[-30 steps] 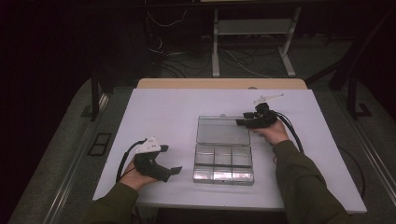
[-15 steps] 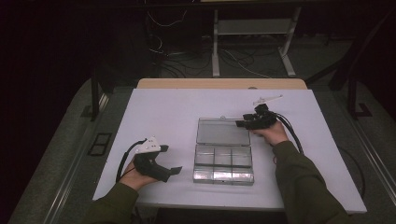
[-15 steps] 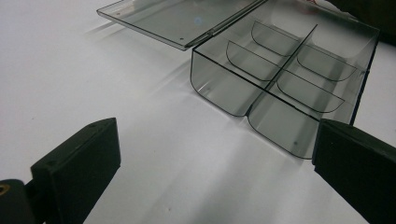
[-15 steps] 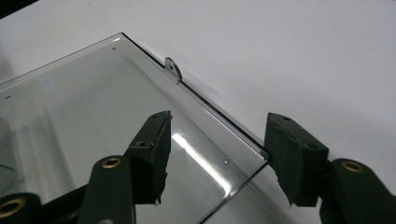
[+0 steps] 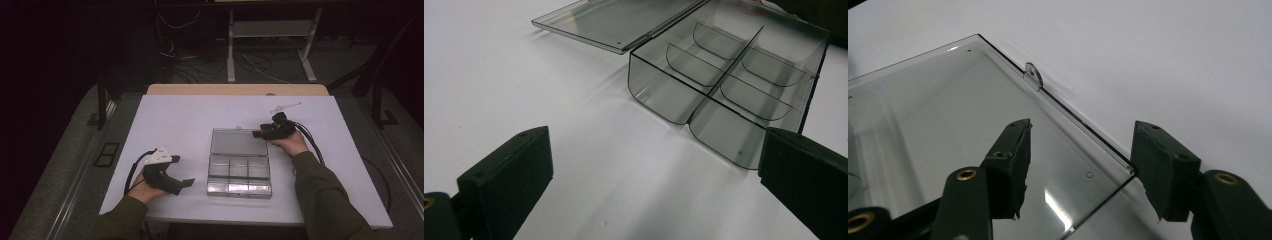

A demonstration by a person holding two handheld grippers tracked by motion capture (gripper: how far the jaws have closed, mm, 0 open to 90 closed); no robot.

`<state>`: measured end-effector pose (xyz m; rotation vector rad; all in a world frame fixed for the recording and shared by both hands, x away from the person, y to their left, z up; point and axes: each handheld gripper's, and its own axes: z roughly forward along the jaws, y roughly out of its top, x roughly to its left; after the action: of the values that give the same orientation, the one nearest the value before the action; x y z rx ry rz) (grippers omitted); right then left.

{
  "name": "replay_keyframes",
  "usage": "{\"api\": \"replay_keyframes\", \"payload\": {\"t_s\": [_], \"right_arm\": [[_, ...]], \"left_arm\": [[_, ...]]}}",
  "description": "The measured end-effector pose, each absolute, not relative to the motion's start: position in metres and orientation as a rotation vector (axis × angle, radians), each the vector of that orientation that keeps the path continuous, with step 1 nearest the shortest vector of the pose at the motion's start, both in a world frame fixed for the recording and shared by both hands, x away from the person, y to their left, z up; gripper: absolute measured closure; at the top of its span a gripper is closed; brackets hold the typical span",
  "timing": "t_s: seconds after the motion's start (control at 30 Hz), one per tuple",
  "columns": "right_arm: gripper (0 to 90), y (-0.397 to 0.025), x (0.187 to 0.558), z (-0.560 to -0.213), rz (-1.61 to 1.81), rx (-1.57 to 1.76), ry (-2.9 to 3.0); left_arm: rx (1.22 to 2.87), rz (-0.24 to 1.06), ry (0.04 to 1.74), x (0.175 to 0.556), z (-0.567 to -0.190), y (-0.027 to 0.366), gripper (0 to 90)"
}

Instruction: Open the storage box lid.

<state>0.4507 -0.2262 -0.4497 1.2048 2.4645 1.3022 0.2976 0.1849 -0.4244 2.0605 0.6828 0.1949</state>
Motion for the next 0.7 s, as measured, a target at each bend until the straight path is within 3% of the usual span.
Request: {"api": "replay_keyframes", "payload": {"t_s": [0.7], "right_arm": [[36.8, -0.231, 0.444, -0.440, 1.277, 1.167, 2.456]], "left_arm": [[2.066, 0.198, 0.679, 0.298, -0.424, 0.185, 0.5]]}}
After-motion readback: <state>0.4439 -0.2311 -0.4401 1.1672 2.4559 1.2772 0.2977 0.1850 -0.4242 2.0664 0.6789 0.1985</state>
